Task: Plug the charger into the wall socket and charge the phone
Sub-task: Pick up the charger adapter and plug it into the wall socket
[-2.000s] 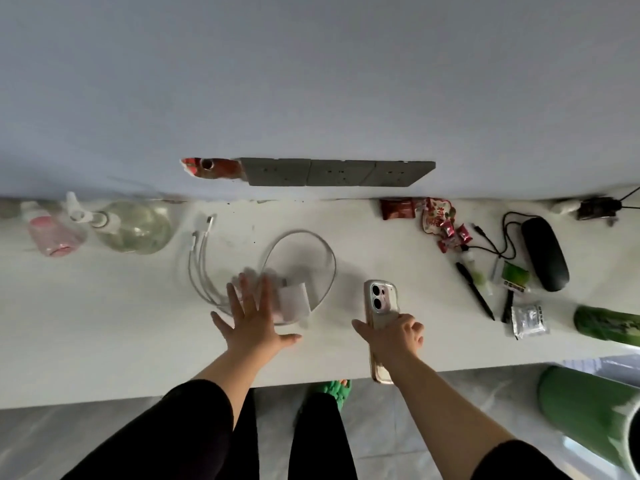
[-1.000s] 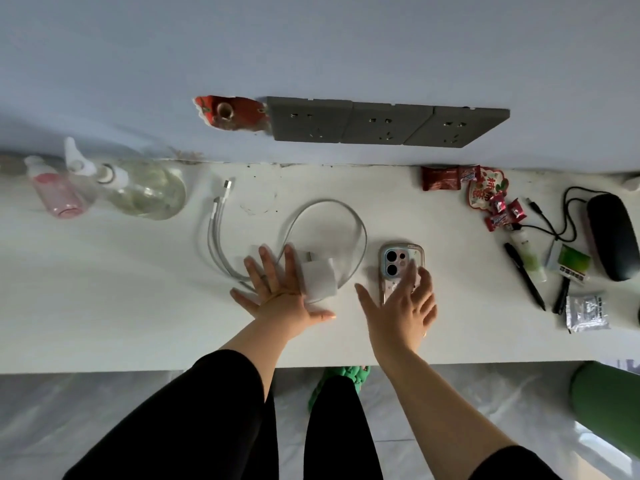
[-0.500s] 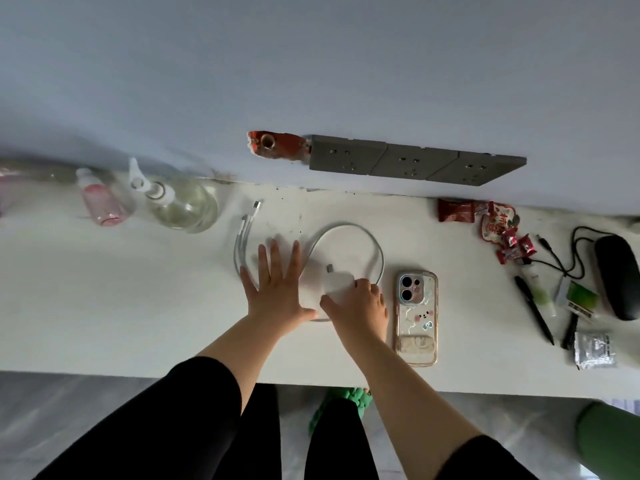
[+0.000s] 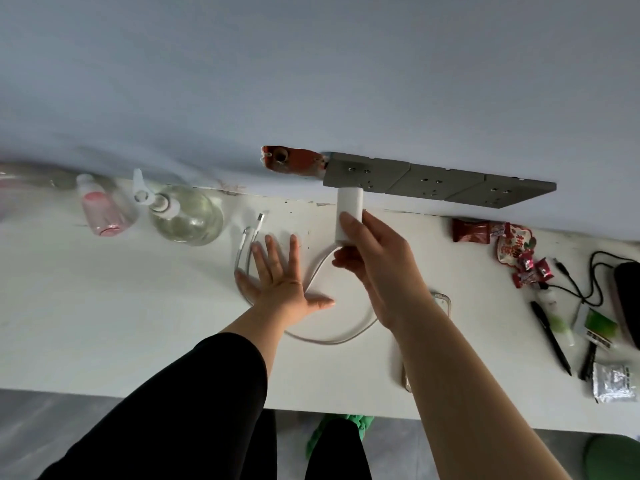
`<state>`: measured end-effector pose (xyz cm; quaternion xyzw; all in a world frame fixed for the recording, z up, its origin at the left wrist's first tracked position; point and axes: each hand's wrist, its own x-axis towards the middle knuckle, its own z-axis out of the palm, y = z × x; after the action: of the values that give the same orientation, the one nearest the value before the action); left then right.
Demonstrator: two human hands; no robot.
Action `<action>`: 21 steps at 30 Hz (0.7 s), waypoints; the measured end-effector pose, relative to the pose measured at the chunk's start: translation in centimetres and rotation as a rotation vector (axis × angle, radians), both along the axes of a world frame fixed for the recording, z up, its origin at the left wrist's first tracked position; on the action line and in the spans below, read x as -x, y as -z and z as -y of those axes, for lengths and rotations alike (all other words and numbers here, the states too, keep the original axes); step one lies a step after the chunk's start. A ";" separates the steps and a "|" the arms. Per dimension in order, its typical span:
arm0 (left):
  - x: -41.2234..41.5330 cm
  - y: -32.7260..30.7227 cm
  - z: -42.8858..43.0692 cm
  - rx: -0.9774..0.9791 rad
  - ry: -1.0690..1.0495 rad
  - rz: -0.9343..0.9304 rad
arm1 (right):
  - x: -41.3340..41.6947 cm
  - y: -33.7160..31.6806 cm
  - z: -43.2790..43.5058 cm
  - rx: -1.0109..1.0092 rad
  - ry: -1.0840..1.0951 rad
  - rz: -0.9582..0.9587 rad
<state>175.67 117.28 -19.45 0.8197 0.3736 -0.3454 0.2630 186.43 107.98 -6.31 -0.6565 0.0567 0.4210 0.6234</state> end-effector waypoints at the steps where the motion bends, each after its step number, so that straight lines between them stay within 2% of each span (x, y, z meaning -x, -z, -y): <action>1: 0.0 -0.1 0.0 0.004 0.003 0.002 | -0.2 -0.1 -0.1 -0.011 0.010 0.001; 17: -0.1 -0.5 0.0 0.029 -0.014 0.010 | -0.8 -0.2 0.2 -0.169 0.019 -0.056; 21: -0.1 -0.5 0.0 0.024 -0.007 0.000 | -0.8 -0.1 0.2 -0.189 0.107 -0.121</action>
<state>175.76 117.31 -18.92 0.8151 0.3725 -0.3491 0.2738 187.28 107.77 -6.23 -0.5642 0.0891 0.4296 0.6995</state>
